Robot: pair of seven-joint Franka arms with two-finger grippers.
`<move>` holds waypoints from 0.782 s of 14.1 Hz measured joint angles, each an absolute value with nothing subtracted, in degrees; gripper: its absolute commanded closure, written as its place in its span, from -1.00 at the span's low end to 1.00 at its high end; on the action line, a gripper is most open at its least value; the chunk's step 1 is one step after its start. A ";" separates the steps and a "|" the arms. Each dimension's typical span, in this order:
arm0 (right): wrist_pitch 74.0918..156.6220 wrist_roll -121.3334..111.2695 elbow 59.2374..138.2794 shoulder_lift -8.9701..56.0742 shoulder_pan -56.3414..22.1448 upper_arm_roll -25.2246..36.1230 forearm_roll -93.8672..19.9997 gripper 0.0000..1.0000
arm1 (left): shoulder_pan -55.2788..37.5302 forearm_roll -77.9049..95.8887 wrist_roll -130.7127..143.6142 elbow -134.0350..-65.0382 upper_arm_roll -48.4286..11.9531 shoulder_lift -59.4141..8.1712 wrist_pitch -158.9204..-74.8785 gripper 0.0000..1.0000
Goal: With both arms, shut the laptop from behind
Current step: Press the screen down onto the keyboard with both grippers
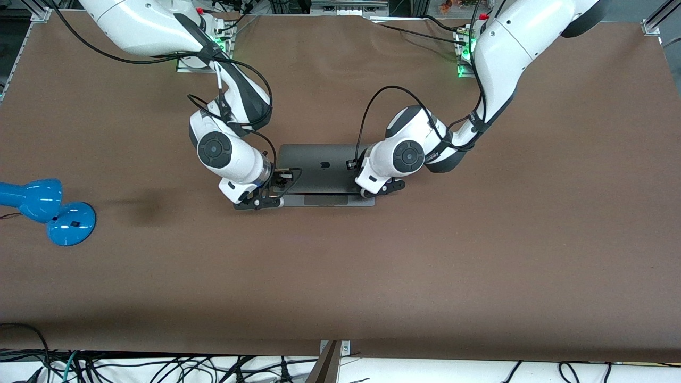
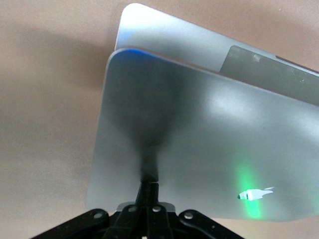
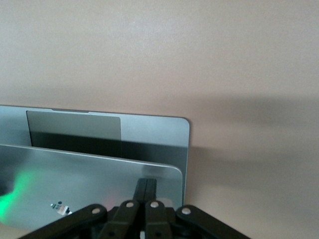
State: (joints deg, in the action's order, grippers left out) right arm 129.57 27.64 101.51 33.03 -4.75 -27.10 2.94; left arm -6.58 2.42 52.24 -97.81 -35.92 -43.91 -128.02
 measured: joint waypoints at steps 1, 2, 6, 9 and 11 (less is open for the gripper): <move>129.58 26.98 101.13 33.43 -4.75 -26.96 2.96 1.00 | -6.59 2.42 52.24 -97.71 -35.84 -44.14 -128.06 1.00; 129.61 26.15 100.73 33.93 -4.74 -26.83 2.98 1.00 | -6.59 2.42 52.24 -97.64 -35.72 -44.35 -128.08 1.00; 129.79 25.42 99.02 36.59 -4.75 -26.40 3.66 1.00 | -6.68 1.59 52.24 -97.52 -35.41 -45.43 -129.94 1.00; 131.69 24.36 98.83 38.83 -4.76 -26.00 5.31 1.00 | -6.88 1.03 52.24 -97.46 -35.10 -46.39 -130.86 1.00; 132.58 23.96 98.78 40.01 -4.76 -25.86 5.51 1.00 | -7.76 1.03 52.24 -97.43 -34.02 -46.67 -131.00 1.00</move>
State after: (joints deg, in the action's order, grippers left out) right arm 132.58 23.96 98.78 40.01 -4.76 -25.86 5.51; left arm -7.76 1.03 52.24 -97.43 -34.02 -46.67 -131.00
